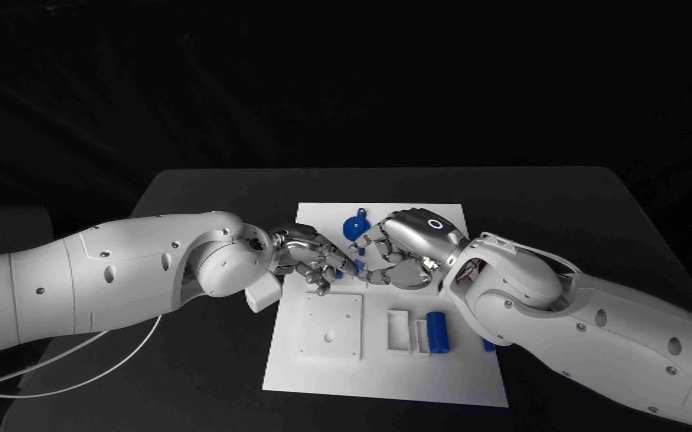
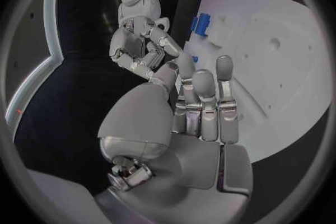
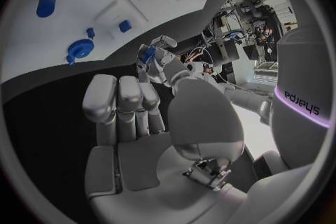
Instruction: Assemble the parts on the task board
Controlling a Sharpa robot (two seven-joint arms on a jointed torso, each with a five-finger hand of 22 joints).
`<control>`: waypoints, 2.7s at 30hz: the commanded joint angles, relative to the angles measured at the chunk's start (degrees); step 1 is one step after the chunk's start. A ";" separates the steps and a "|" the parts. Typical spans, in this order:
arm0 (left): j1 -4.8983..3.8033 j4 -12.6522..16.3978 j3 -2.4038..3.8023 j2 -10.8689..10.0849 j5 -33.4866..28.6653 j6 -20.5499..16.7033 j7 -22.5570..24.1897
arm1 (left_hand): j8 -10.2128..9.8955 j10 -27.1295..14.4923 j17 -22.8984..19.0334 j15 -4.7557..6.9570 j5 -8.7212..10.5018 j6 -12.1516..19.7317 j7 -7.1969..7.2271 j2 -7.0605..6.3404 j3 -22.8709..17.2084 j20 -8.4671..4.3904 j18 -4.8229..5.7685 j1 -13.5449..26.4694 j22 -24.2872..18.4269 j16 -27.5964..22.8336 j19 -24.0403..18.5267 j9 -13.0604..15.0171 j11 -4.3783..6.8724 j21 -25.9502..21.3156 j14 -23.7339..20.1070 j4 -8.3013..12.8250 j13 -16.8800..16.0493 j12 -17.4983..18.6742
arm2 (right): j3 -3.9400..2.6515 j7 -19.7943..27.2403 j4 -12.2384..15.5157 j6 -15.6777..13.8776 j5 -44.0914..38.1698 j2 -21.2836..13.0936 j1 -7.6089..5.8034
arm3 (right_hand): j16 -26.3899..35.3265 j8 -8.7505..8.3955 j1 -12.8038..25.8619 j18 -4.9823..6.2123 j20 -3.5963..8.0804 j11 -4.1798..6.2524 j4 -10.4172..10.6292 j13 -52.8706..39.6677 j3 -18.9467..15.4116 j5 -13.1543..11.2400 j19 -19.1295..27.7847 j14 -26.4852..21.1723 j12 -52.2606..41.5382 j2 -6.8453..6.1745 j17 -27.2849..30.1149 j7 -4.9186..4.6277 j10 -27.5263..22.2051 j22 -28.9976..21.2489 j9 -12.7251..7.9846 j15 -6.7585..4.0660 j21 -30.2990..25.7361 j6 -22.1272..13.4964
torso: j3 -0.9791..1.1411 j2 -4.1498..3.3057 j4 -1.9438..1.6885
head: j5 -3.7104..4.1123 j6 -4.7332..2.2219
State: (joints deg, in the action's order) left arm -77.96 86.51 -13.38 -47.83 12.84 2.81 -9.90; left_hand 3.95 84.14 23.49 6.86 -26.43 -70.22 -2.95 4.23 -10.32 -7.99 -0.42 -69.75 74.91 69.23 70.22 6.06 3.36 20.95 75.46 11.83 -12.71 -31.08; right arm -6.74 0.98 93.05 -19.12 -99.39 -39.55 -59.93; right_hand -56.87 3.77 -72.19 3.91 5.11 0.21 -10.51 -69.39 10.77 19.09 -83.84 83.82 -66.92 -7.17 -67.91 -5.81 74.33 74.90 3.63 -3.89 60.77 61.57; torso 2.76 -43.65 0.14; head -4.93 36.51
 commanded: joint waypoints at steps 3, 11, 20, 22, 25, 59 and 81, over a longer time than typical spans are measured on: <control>-0.10 0.05 0.04 0.07 0.41 1.07 0.81 | 0.31 2.33 0.08 0.31 -0.79 -2.95 2.47 -0.40 -0.27 -0.23 0.42 -0.03 1.16 0.18 0.22 18.98 0.39 -0.06 0.22 -0.29 0.07 -0.13 | 0.22 0.69 0.49 4.06 -1.87 -0.28 -0.02 | 0.22 -0.23 -0.63 -0.28 0.21 -0.19 -0.06 0.03 -0.44 0.26 -2.27 -0.07 0.22 -0.07 0.05 0.25 -0.24 7.93 -0.08 -0.25 -0.22 -0.39 | 0.05 -0.01 0.04 | -0.08 0.18; -0.10 0.01 0.04 0.04 1.57 1.60 0.63 | 0.26 2.35 0.14 0.32 -1.26 -3.01 2.46 -0.54 -0.62 -0.27 0.41 -0.08 1.19 0.19 0.19 19.19 0.42 0.05 0.23 -0.10 0.11 -0.14 | 0.34 0.73 0.41 4.04 -1.94 -0.52 -0.03 | -0.09 -0.26 -0.71 -0.33 0.30 -0.19 -1.27 -0.20 2.54 -0.92 -2.30 -0.03 -0.05 0.59 -0.30 0.29 -0.10 7.97 -0.10 -0.31 -0.04 0.50 | 0.06 0.01 0.00 | -0.03 0.37; -0.10 -0.11 0.04 -0.03 2.21 2.24 0.51 | 0.23 2.34 0.16 0.32 -1.44 -3.06 2.45 -0.63 -0.86 -0.28 0.40 -0.12 1.19 0.17 0.15 19.29 0.44 0.13 0.20 0.05 0.15 -0.11 | 0.36 0.56 0.23 3.72 -2.11 -0.61 -0.03 | -0.55 -0.29 0.11 -0.34 0.36 -0.24 -2.71 -0.48 11.30 -6.36 -2.27 -0.02 -0.41 0.77 -0.86 0.31 0.02 8.02 -0.10 -0.39 0.32 2.12 | 0.03 -0.01 0.02 | 0.07 0.45; -0.10 -0.09 0.04 -0.03 2.31 2.58 0.49 | 0.23 2.34 0.16 0.32 -1.44 -3.06 2.45 -0.63 -0.86 -0.28 0.40 -0.12 1.19 0.17 0.15 19.29 0.44 0.13 0.20 0.05 0.15 -0.11 | 0.36 0.47 0.12 3.58 -2.26 -0.58 -0.03 | -0.62 -0.24 0.16 -0.34 0.39 -0.22 -2.72 -0.46 12.10 -6.80 -2.26 -0.01 -0.40 0.73 -0.95 0.28 0.03 8.02 -0.08 -0.42 0.33 2.31 | 0.03 0.00 0.01 | 0.15 0.46; -0.10 -0.05 0.04 -0.01 2.40 2.91 0.50 | 0.23 2.33 0.18 0.32 -1.45 -3.11 2.44 -0.66 -0.94 -0.28 0.39 -0.13 1.20 0.15 0.10 19.32 0.42 0.16 0.17 0.12 0.18 -0.08 | 0.36 0.27 -0.03 3.43 -2.49 -0.50 -0.03 | -0.70 -0.26 0.39 -0.36 0.40 -0.15 -2.44 -0.53 11.84 -6.35 -2.26 0.02 -0.50 0.33 -1.07 0.40 0.14 8.02 -0.08 -0.44 0.41 2.69 | 0.01 0.00 0.00 | 0.17 0.47; -0.10 -0.27 0.04 0.25 2.74 3.04 0.05 | 0.18 2.36 0.26 0.31 -1.41 -3.15 2.45 -0.61 -1.21 -0.26 0.34 -0.04 1.20 0.12 -0.03 19.53 0.46 0.44 0.11 0.25 0.22 -0.11 | 1.02 0.20 -0.31 0.73 -3.36 0.00 -0.02 | -0.79 -0.23 -0.68 -0.54 0.71 0.35 2.34 -0.74 5.42 -8.79 -2.44 0.20 -0.66 0.75 -1.41 1.45 0.59 8.07 -0.04 -0.78 0.52 5.50 | 0.12 -0.02 0.06 | 0.25 0.81; -0.10 -0.29 0.04 0.42 2.87 3.59 -0.06 | 0.18 2.34 0.31 0.31 -1.23 -3.09 2.46 -0.54 -1.24 -0.25 0.32 -0.01 1.18 0.10 -0.09 19.74 0.46 0.57 0.10 0.23 0.22 -0.13 | 1.20 0.17 -0.47 1.92 -3.37 0.25 -0.01 | -0.81 -0.20 -0.45 -0.76 1.00 0.69 2.47 -0.89 8.21 -11.29 -2.40 0.19 -0.59 1.26 -1.50 2.07 0.58 8.09 0.00 -1.06 0.67 7.82 | -0.01 0.01 0.01 | 0.32 0.97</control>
State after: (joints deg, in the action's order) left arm -77.98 86.07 -13.39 -47.59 15.64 5.41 -10.22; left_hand 3.95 84.00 23.73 6.71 -27.66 -70.38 -2.78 3.16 -11.24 -7.98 -0.42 -69.62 74.92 69.22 70.22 6.11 3.49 21.18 75.51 12.20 -12.54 -31.07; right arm -5.60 0.73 92.50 -18.03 -102.23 -39.43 -59.97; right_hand -57.41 3.63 -72.70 3.90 5.73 0.61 -7.97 -70.28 18.70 7.99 -84.04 84.01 -67.38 -6.32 -69.38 -3.76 74.75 74.90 3.54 -4.49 61.21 69.01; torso 2.77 -43.65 0.16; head -4.52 37.45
